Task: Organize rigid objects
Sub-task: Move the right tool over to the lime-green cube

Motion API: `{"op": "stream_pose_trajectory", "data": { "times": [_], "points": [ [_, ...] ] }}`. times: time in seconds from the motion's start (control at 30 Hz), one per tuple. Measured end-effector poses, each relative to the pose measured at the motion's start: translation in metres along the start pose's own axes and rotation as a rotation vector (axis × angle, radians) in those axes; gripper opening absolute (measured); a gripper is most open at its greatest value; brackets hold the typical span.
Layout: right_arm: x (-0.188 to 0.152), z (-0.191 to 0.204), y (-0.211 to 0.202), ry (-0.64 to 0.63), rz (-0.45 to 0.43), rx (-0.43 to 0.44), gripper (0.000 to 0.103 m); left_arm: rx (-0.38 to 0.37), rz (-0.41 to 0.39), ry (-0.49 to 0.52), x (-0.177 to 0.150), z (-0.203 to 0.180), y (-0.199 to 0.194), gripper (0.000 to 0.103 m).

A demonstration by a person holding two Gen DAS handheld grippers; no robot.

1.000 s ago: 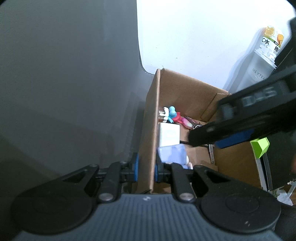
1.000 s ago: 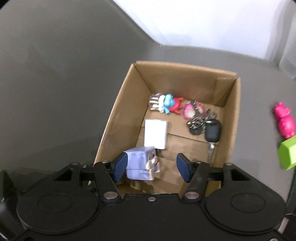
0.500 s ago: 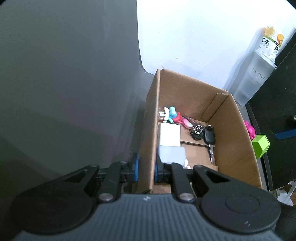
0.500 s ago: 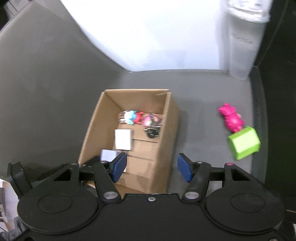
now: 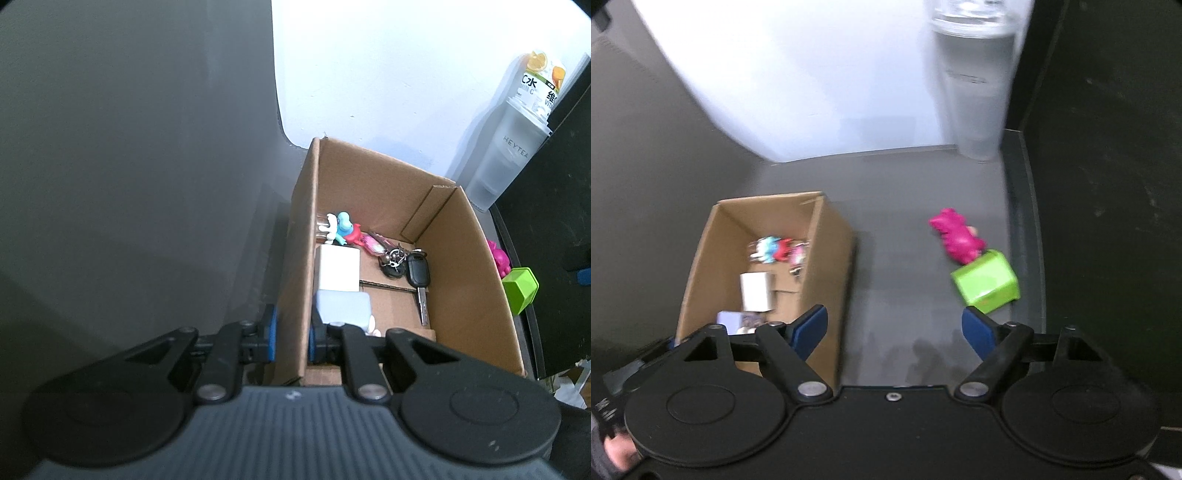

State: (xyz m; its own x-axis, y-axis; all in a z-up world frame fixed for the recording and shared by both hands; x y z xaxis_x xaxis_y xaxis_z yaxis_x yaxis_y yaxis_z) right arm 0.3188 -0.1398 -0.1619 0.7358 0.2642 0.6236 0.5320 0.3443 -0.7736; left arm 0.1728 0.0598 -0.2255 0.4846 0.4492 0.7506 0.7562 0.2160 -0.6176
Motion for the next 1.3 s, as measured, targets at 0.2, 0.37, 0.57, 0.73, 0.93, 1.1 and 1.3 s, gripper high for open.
{"op": "stream_pose_trajectory", "data": {
  "times": [0.2, 0.37, 0.57, 0.73, 0.93, 1.1, 1.3],
  "points": [
    [0.000, -0.018, 0.013, 0.048, 0.012, -0.060, 0.082, 0.000, -0.001, 0.002, 0.000, 0.000, 0.000, 0.014],
    [0.000, -0.028, 0.028, 0.011, 0.032, -0.100, 0.084, 0.001, -0.001, 0.001, 0.000, 0.000, 0.000, 0.014],
    [0.002, -0.036, 0.043, -0.098, 0.048, -0.125, 0.094, 0.002, -0.001, 0.000, 0.000, 0.000, 0.000, 0.014],
    [0.004, -0.032, 0.054, -0.234, 0.042, -0.153, 0.100, 0.001, -0.001, 0.001, 0.000, 0.000, 0.000, 0.014],
    [-0.001, -0.026, 0.075, -0.368, 0.070, -0.174, 0.100, 0.001, -0.001, 0.001, 0.000, 0.000, 0.000, 0.014],
    [-0.007, -0.026, 0.090, -0.451, 0.087, -0.206, 0.100, 0.001, -0.001, 0.001, 0.000, 0.000, 0.000, 0.014],
    [-0.012, -0.031, 0.101, -0.480, 0.116, -0.219, 0.090, 0.002, -0.001, 0.001, 0.000, -0.001, 0.000, 0.014]
  ]
}}
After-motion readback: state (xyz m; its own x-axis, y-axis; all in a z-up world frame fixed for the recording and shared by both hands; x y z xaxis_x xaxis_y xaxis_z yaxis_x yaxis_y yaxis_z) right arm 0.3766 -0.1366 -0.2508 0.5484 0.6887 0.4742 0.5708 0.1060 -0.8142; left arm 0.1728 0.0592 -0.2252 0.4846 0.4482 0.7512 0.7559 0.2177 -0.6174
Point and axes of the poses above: each gripper's, at about its wrist camera, not at the fingertips, and y roughly the way its jaws point, z to its left, x to its top, the point moved 6 cm from there along y, roughly the way its jaws point, and after that the axes turned 15 degrees about -z, right-handed, at the moved point
